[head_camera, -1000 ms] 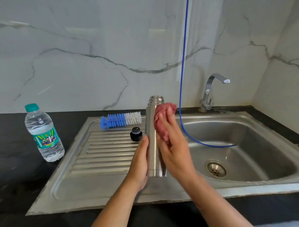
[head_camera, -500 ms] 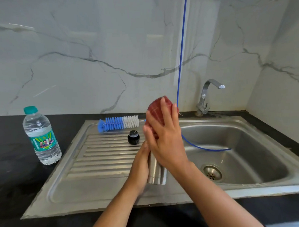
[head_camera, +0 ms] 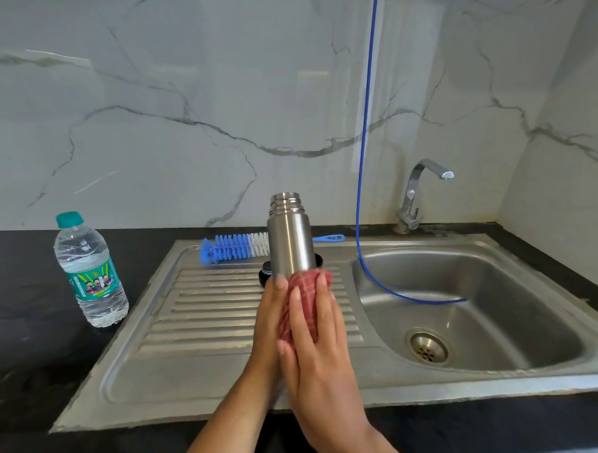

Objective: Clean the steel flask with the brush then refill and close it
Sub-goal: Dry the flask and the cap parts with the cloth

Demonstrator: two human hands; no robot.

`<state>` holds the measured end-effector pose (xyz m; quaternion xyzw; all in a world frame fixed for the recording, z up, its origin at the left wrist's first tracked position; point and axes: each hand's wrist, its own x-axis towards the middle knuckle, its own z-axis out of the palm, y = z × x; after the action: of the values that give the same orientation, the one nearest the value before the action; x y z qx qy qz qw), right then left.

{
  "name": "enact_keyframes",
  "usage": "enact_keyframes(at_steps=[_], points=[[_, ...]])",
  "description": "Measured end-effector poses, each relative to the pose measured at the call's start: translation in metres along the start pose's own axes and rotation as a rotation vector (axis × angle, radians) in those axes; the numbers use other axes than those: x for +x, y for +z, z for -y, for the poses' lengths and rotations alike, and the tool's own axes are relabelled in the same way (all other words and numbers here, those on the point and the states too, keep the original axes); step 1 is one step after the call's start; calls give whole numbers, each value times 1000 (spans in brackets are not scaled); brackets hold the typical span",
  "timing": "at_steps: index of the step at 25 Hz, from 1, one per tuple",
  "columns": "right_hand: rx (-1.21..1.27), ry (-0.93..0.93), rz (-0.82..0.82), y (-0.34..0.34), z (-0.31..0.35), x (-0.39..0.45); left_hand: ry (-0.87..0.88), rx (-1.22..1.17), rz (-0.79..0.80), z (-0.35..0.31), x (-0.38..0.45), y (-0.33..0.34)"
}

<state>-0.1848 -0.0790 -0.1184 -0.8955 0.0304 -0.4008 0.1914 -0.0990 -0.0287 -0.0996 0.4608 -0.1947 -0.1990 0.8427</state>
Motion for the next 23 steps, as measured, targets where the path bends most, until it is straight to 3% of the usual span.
enact_keyframes(at_steps=[3,6,10,18,20,23], points=[[127,-11,11,-6,-13,-3,22,2,-114,-1,2,-3],[188,34,6,-10,-25,2,-60,-45,-58,-3,1,-2],[63,-88,11,-4,-27,0,-204,-32,7,-2,-1,4],[-123,-181,101,-1,-19,85,140,312,-64,-7,8,3],[-31,-128,38,-2,-20,111,122,307,-42,-6,6,6],[261,132,-33,-4,-17,121,90,272,-36,-4,4,-1]])
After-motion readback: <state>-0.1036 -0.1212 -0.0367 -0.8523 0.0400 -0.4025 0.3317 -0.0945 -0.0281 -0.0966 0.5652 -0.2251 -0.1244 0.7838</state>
